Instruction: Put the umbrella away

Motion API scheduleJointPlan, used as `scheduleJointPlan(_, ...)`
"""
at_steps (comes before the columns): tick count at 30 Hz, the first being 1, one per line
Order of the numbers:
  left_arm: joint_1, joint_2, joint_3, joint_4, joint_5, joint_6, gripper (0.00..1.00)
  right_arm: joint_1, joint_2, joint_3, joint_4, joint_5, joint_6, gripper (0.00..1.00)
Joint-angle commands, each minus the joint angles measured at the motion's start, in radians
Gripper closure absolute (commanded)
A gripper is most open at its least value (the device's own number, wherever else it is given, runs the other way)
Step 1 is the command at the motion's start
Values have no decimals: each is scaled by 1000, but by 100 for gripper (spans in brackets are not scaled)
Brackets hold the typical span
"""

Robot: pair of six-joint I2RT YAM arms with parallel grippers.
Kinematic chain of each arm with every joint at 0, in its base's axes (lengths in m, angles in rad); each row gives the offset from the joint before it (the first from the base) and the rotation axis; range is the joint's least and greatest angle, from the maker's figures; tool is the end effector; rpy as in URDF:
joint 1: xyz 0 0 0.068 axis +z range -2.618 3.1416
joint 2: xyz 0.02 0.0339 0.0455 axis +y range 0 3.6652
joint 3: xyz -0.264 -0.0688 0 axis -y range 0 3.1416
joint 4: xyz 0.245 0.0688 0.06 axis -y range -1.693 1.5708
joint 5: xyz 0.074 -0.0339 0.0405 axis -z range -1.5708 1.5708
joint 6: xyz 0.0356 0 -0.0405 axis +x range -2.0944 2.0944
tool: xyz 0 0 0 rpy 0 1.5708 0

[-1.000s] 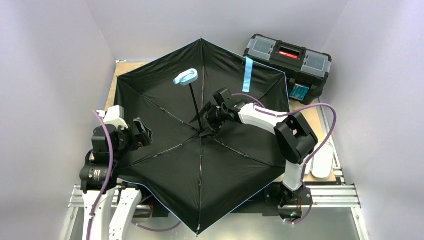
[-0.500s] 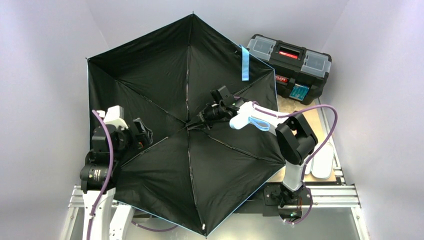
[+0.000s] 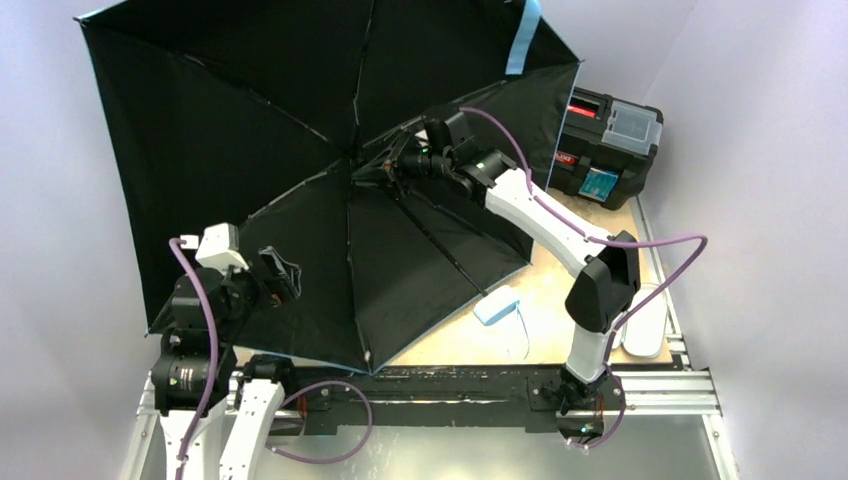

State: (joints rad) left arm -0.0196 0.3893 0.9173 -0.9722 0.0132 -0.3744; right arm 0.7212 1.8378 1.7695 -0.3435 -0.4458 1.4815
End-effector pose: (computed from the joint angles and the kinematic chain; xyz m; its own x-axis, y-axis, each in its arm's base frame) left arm 0.0561 -0.0016 0.3419 -0.4114 -0.3577 -0.8383 -0.1278 0.9333 -0.3355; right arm 0.3169 0.2990 0.3688 -0.9158 0.3915 0.0902 0.2198 0.3004 0.9281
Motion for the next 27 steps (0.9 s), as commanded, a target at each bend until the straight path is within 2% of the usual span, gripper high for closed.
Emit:
scheduleJointPlan(1, 6, -12, 106, 6, 74, 1, 0, 5, -62, 103, 39, 128, -137, 100)
scheduleJointPlan(6, 6, -1, 191, 40, 289, -52, 0, 11, -76, 163, 51, 224, -245, 100)
scheduleJointPlan(11, 5, 31, 234, 100, 458, -150, 4, 27, -109, 187, 98, 367, -373, 100)
scheduleJointPlan(15, 5, 53, 229, 170, 565, -207, 8, 46, -158, 114, 215, 477, -460, 100)
scheduleJointPlan(20, 5, 49, 145, 321, 696, -271, 9, 65, -216, -27, 395, 582, -538, 100)
scheduleJointPlan(27, 1, 12, -64, 477, 758, -316, 5, 73, -220, -180, 531, 590, -558, 100)
